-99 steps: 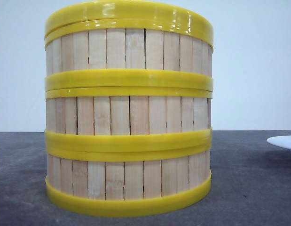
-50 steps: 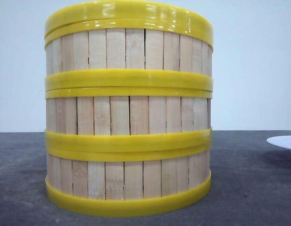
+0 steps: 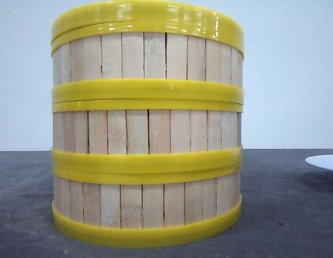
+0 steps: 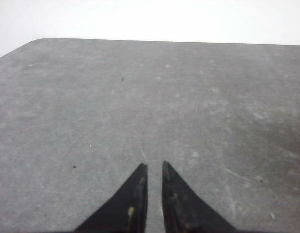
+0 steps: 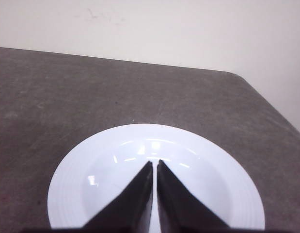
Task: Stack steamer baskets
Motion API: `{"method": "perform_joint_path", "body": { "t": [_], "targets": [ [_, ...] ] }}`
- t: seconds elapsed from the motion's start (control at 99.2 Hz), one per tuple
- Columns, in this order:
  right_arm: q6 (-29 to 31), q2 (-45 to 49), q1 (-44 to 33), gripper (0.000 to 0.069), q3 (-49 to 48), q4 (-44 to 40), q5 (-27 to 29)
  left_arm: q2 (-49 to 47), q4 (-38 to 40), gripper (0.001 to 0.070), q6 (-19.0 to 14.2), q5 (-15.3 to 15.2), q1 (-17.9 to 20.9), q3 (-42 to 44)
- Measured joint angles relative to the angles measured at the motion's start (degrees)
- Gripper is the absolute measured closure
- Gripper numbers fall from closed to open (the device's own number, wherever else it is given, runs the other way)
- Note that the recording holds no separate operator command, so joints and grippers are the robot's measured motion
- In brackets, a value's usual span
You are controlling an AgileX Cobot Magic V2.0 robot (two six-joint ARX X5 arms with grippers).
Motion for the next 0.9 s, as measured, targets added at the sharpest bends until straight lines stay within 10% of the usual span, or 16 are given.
{"method": "perform_joint_path", "body": {
  "t": [0.897],
  "targets": [
    [0.81,-0.11,-0.04,0.0682,-0.04,-0.28,0.0,0.0,0.0,0.0682,-0.02,0.0,0.0,0.0]
  ]
}}
